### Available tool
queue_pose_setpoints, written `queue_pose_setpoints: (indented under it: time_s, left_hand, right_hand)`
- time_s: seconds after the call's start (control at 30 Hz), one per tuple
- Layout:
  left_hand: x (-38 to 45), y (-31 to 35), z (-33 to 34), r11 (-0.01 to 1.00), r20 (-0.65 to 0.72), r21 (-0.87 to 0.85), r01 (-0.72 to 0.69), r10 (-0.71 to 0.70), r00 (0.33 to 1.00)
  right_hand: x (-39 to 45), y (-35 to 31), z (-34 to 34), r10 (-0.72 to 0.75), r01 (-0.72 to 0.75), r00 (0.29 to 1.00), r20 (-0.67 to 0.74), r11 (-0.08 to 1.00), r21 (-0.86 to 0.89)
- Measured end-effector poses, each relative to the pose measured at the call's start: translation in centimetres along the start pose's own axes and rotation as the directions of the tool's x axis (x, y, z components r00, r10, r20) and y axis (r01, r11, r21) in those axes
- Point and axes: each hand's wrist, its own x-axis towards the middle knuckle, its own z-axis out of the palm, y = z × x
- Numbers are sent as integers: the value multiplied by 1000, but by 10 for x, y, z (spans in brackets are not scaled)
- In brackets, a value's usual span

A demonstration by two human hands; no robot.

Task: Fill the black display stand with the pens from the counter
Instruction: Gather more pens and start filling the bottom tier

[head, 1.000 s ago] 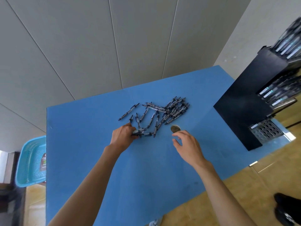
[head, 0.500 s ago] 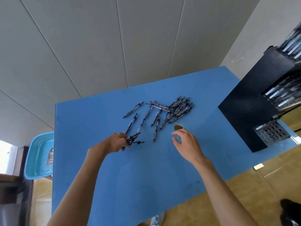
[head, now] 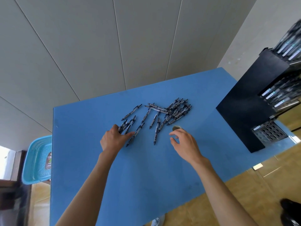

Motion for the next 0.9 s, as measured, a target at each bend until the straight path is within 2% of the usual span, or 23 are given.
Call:
queue_pose_setpoints:
  time_s: [0.27, 0.37, 0.43, 0.53, 0.6, 0.63, 0.7, 0.77, 0.83, 0.9]
  left_hand:
    - [9, 25, 24, 971, 99, 210, -113, 93, 991]
    - [6, 16, 18, 926, 153, 341, -160, 113, 982]
    - [-1, -1, 16, 922, 142, 355, -153, 109, 984]
    - [-16, -35, 10, 983, 82, 178, -52, 38, 996]
    - [-25, -53, 0, 997, 55, -62, 44, -40, 998]
    - [-29, -60, -6, 970, 53, -228, 80, -70, 996]
    - [-37, -70, -18, 816, 64, -568, 112, -92, 994]
    - [-46, -78, -29, 615, 82, -778, 127, -101, 992]
    - [-59, -85, -39, 493, 50, -865, 89, -92, 994]
    - [-68, -92, -42, 458, -64, -889, -17, -88, 994]
  right_hand:
    - [9, -10, 2, -50, 50, 999, -12, 999, -8]
    - [10, -18, 5, -71, 71, 997, -7, 997, 5]
    - [11, -25, 11, -87, 87, 996, 18, 996, 8]
    - [8, -43, 22, -106, 105, 993, 41, 994, 25]
    - [4, -57, 30, -119, 117, 992, 38, 992, 42]
    - [2, -64, 34, -122, 121, 992, 35, 992, 48]
    - [-3, -79, 41, -124, 122, 992, 33, 991, 62]
    - [-9, -92, 50, -117, 115, 993, 24, 990, 77]
    - [-14, -106, 61, -122, 120, 992, 19, 989, 88]
    - [-20, -116, 71, -132, 131, 991, 4, 986, 101]
